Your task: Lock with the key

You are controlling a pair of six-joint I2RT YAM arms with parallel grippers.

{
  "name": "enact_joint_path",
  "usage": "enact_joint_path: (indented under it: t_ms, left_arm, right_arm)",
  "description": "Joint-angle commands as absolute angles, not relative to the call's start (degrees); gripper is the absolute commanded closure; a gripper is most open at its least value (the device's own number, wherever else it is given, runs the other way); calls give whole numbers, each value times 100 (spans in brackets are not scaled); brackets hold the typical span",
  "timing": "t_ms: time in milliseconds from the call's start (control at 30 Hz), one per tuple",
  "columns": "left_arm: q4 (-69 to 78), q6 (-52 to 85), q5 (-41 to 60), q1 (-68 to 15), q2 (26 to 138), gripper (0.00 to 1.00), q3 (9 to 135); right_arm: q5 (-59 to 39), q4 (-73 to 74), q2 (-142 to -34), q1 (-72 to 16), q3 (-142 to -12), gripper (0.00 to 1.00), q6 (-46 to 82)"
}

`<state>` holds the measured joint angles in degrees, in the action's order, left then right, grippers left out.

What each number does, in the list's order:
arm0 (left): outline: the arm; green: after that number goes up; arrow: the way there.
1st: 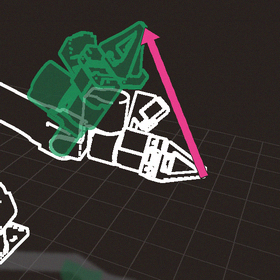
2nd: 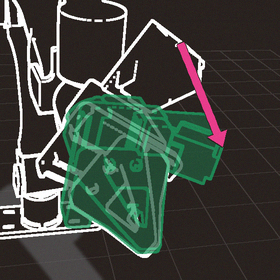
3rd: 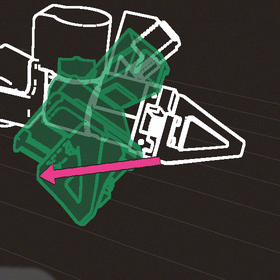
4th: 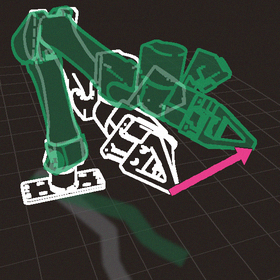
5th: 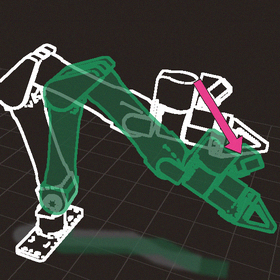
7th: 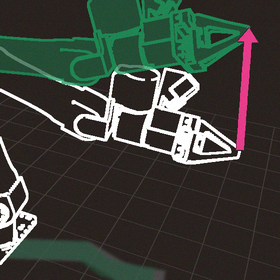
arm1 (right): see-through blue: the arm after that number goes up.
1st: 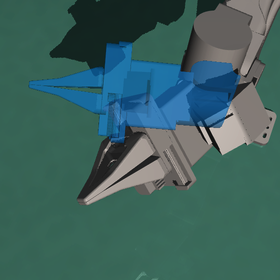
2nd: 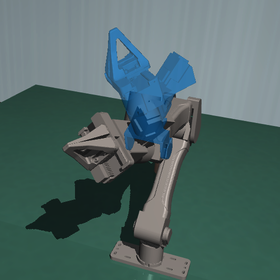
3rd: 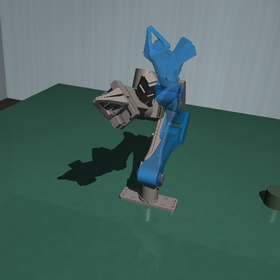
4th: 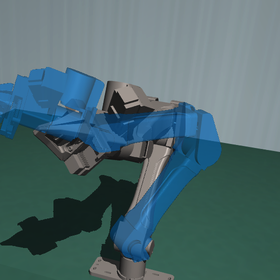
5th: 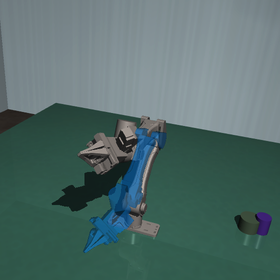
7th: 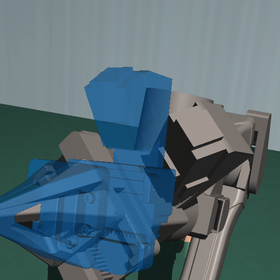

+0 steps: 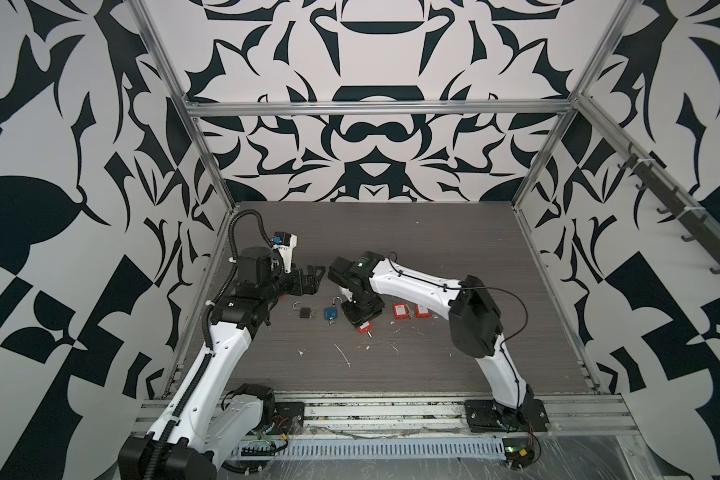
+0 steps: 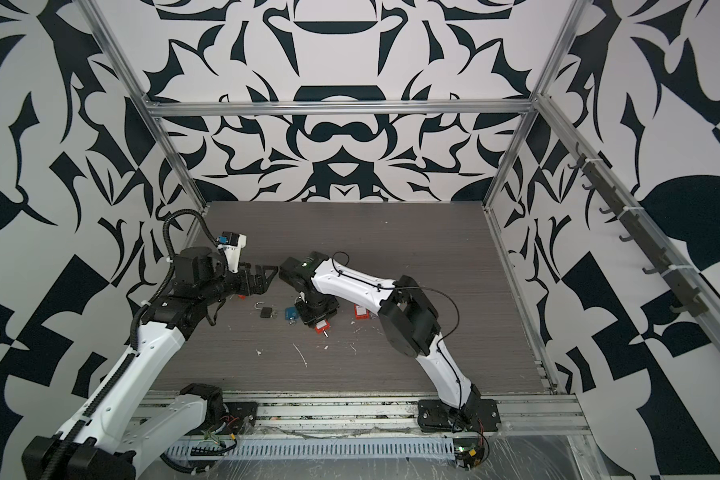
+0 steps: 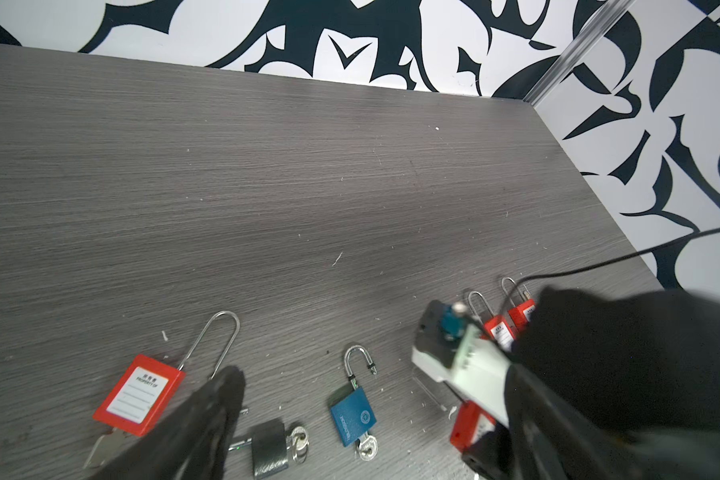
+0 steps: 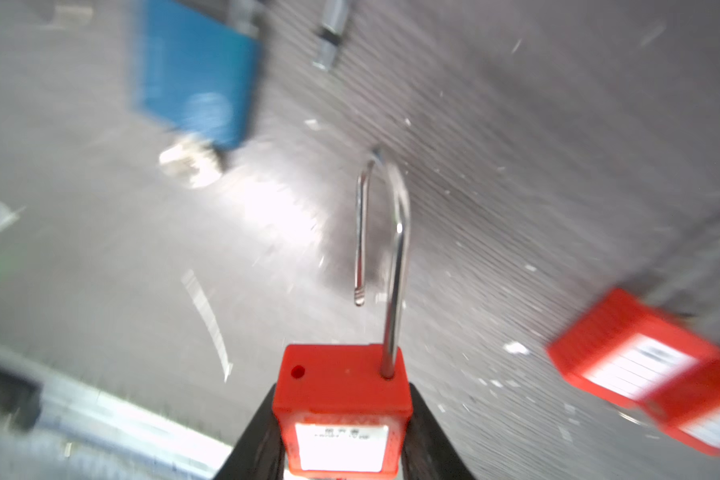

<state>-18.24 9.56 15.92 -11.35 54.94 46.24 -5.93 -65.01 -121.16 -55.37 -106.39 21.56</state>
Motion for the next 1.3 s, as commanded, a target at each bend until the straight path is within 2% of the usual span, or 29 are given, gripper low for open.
enact_joint_path:
  t_ms: [0, 233, 400, 467, 533, 700, 867, 1267]
  left_arm:
    - [-1722, 975, 1897, -1106, 5549, 0, 4519]
    - [-1277, 616, 2610, -1108, 5518, 4, 4207]
    - [-748, 273, 3882, -1116, 5614, 14, 3936]
    - [-437, 197, 4368, -1170, 5710, 24, 3810]
    - [-326, -187, 4757, -1310, 5773, 29, 3718]
    - [-210, -1627, 5326, -1986, 5672, 29, 3516]
    - [22, -2146, 5491, -2337, 5773, 33, 3488]
    - [292, -2622, 5241, -2955, 6350, 55, 3712]
  right_arm:
    - [-556, -6444, -11325, -5294, -10244, 70, 986]
    - [-513, -6003, -10116, -4905, -9331, 70, -736]
    - [-556, -5549, -9187, -4891, -8500, 71, -2004]
    - [-593, -5423, -8823, -4890, -8213, 72, -2413]
    - [-632, -5368, -8572, -4888, -8007, 72, -2709]
    - [-822, -5418, -8158, -4899, -7665, 72, -3233]
    - [-1247, -5416, -8041, -4912, -7607, 74, -3419]
    - [-1420, -5327, -7994, -4962, -7576, 75, -3479]
